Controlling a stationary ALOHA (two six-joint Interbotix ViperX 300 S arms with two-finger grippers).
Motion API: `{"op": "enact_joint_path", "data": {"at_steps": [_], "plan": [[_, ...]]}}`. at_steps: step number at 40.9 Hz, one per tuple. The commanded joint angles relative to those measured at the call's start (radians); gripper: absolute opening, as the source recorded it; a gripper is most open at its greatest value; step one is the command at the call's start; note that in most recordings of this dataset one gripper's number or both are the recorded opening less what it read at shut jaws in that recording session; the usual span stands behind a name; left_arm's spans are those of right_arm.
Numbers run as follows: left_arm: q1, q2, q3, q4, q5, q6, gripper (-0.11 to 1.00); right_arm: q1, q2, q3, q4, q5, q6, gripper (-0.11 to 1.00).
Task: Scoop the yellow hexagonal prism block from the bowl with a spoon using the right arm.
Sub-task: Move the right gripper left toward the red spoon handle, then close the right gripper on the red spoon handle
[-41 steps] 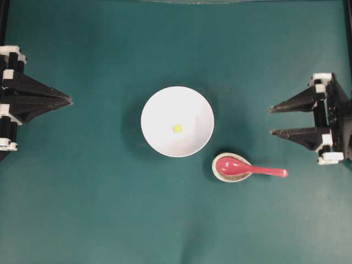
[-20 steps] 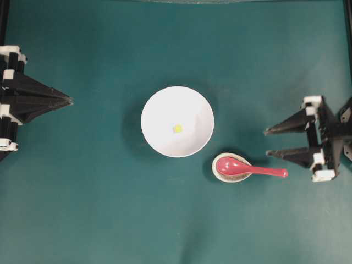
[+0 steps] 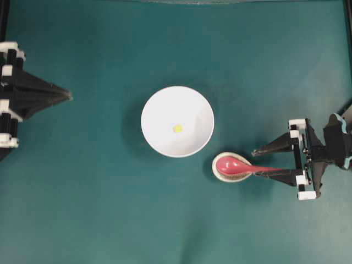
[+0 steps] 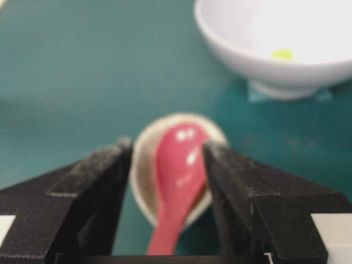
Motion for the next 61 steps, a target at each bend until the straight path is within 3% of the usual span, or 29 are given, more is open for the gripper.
{"op": "enact_joint_path", "data": {"at_steps": [1, 6, 15, 29, 61], "plan": [[0.014, 0.002, -0.021, 0.003, -0.015, 0.0, 0.04, 0.041, 0.012, -0.011, 0.066, -0.015, -0.002, 0.57], [0.015, -0.002, -0.021, 0.003, -0.018, 0.0, 0.04, 0.089, 0.04, -0.018, 0.13, -0.015, -0.002, 0.57], [0.015, 0.0, -0.02, 0.003, -0.02, 0.0, 0.04, 0.118, 0.095, -0.043, 0.163, -0.015, -0.002, 0.57], [0.015, 0.003, -0.02, 0.003, -0.014, -0.003, 0.04, 0.118, 0.169, -0.057, 0.187, -0.014, -0.002, 0.57], [0.015, 0.008, -0.018, 0.003, -0.012, -0.005, 0.04, 0.14, 0.179, -0.044, 0.196, 0.012, 0.029, 0.56]]}}
